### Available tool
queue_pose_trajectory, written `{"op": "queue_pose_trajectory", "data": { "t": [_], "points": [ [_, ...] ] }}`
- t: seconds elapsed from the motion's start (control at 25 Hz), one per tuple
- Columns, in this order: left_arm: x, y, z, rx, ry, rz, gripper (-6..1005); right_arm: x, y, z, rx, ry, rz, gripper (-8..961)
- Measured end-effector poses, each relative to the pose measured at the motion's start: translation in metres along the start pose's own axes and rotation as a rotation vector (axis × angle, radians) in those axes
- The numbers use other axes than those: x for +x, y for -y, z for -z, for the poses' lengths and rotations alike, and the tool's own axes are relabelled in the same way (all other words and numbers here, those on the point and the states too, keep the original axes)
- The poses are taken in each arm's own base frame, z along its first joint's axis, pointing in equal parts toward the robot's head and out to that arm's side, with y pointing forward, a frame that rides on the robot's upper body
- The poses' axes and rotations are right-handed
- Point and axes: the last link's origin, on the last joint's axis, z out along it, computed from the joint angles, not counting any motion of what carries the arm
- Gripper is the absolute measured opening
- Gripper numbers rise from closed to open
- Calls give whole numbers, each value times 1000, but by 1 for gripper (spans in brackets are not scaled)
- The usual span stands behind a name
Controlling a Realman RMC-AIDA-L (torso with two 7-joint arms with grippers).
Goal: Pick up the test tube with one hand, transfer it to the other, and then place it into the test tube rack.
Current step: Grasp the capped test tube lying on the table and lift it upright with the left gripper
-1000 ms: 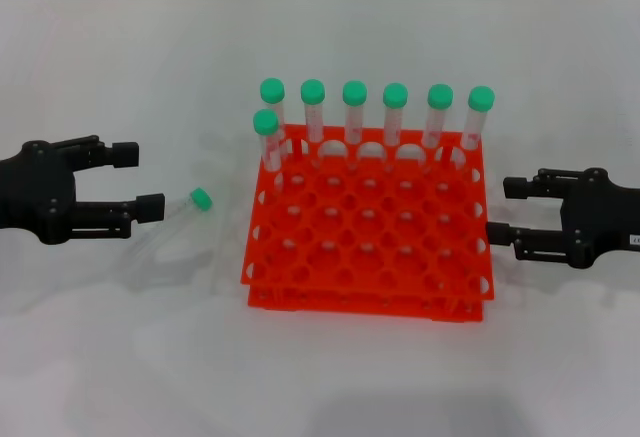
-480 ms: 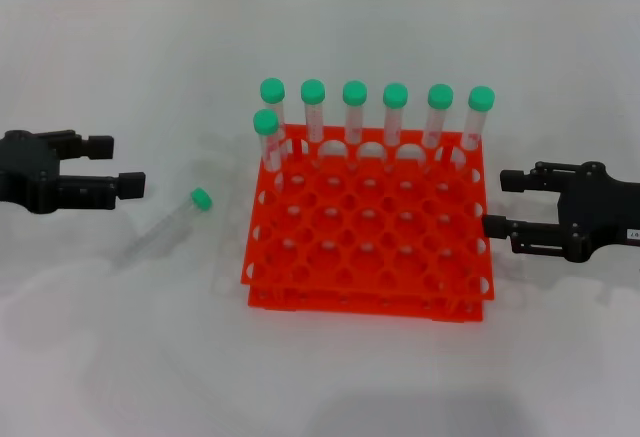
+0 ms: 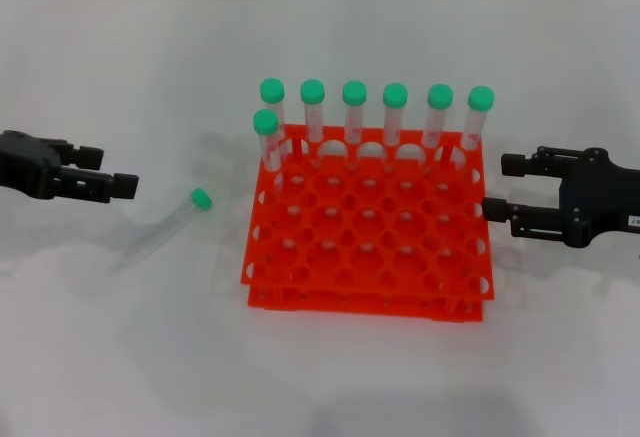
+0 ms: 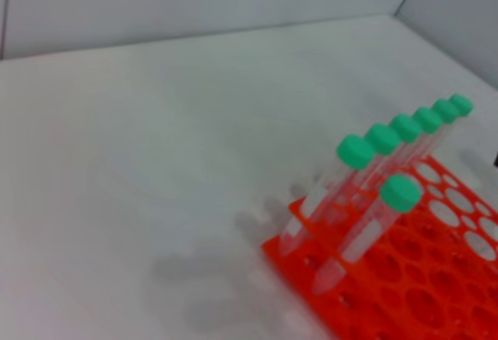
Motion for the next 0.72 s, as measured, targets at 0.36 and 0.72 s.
{"op": "queue_pose_trajectory", "data": {
  "t": [0.36,0.72],
  "points": [
    [5,9,-7,91,227,17,890,-5,2,-1,15,33,-3,676],
    [10,8,-25,108,250,3,891,-7,3,-4,11,35,0,676]
  ]
}}
